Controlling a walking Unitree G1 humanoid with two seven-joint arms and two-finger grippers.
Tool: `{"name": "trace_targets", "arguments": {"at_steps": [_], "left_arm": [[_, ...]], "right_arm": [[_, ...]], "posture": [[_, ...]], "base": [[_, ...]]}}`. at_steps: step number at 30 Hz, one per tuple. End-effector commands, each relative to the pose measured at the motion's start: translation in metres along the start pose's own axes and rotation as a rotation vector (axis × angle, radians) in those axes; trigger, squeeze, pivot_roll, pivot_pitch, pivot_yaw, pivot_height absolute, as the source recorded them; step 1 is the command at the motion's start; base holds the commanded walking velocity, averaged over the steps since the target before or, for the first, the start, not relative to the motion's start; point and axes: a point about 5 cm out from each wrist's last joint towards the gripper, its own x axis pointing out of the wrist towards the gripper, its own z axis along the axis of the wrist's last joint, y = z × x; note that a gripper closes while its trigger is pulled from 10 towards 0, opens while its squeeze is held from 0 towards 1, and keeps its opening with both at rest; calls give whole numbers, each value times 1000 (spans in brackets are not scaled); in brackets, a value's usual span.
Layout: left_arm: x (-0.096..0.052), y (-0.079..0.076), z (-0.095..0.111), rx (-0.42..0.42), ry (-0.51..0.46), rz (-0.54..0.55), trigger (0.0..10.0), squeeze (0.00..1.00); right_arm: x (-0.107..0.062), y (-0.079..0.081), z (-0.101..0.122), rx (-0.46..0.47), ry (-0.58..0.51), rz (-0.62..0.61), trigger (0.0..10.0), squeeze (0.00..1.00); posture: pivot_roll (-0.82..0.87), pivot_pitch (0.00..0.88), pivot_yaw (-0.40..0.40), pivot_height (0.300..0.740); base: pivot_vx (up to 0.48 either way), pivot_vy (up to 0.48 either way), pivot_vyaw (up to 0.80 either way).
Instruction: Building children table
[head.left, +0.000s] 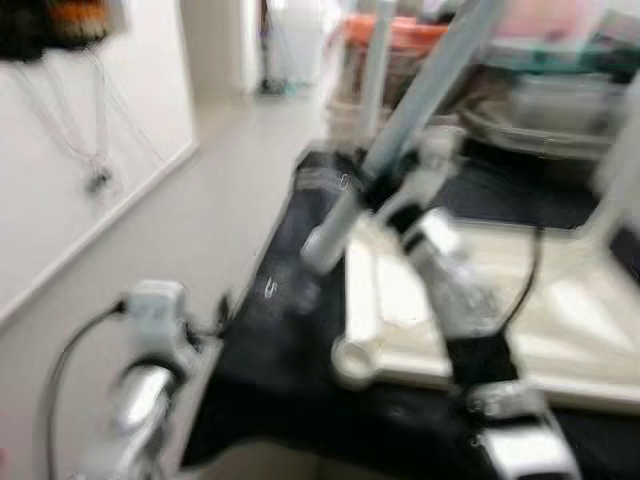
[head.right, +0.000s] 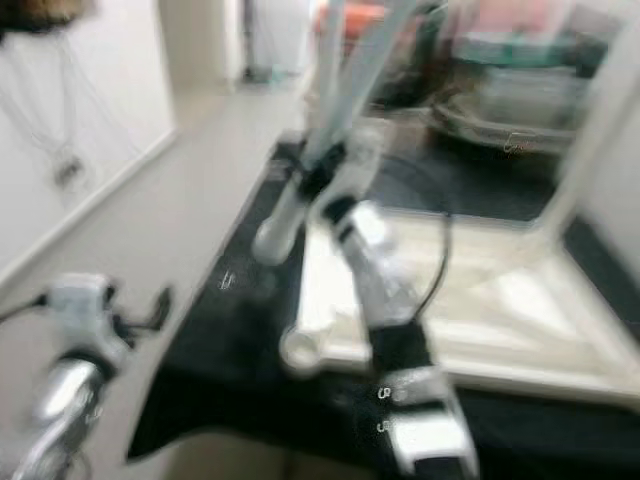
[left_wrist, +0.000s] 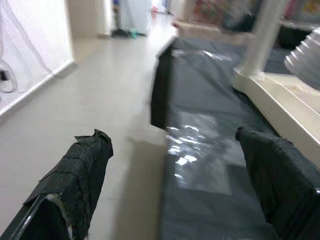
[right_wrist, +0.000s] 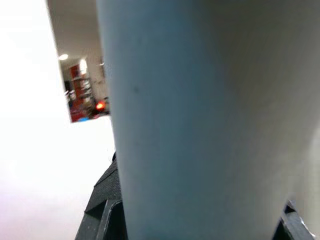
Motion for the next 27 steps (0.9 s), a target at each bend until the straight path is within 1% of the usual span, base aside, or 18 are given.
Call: {"name": "trace_targets", "arguments": {"at_steps": [1,5,7,9,11,16,17,18,21,22,24,26,27], "left_arm": [[0,-5,-1,-3,7,-19,10000,0],[-2,-7,-2,-6,12,-21,10000,0],[-3,-7,-2,-9,13,-22,10000,0],[-5,-13,-2,-10,14,-30,10000,0],[-6,-14,-2,-13,13,-32,10000,0],[-6,-17,-1,-14,7,-34,10000,0],[-6,-18,0,4,2,-28,10000,0],[-6,-18,0,4,2,-28,10000,0],[-5,-16,-1,47,6,-7,10000,0],[-5,-16,-1,47,6,-7,10000,0],[-4,-13,-1,84,9,16,10000,0],[-4,-12,-1,93,10,20,10000,0],[-2,-10,-1,85,15,39,10000,0]], "right_arm": [[-7,-13,2,1,-9,-35,10000,0],[-5,-12,2,20,4,22,10000,0],[-5,-12,3,20,5,28,10000,0],[-3,-19,4,15,5,21,10000,0],[-2,-21,5,15,5,17,10000,0],[-1,-19,6,28,1,31,10000,0],[-1,-15,5,13,-5,39,10000,0],[-1,-15,5,13,-5,39,10000,0],[-3,-12,3,-20,-1,42,10000,0],[-3,-12,3,-20,-1,42,10000,0],[-3,-8,1,-27,9,72,10000,0],[-2,-7,1,-28,11,81,10000,0],[-2,-6,0,-36,14,82,10000,0]], "posture": [[91,5,-64,740],[94,10,-65,740],[94,10,-65,740],[94,18,-71,740],[93,19,-71,740],[93,23,-71,740],[91,27,-68,740],[91,27,-68,740],[90,29,-71,740],[90,29,-71,740],[89,31,-69,740],[89,31,-69,740],[89,29,-73,740]], "base": [[0,0,0],[0,0,0],[0,0,0],[0,0,0],[0,0,0],[0,0,0],[0,-330,0],[0,-330,0],[0,-395,0],[0,-428,0],[0,-428,0],[0,-428,0],[274,-251,0]]}}
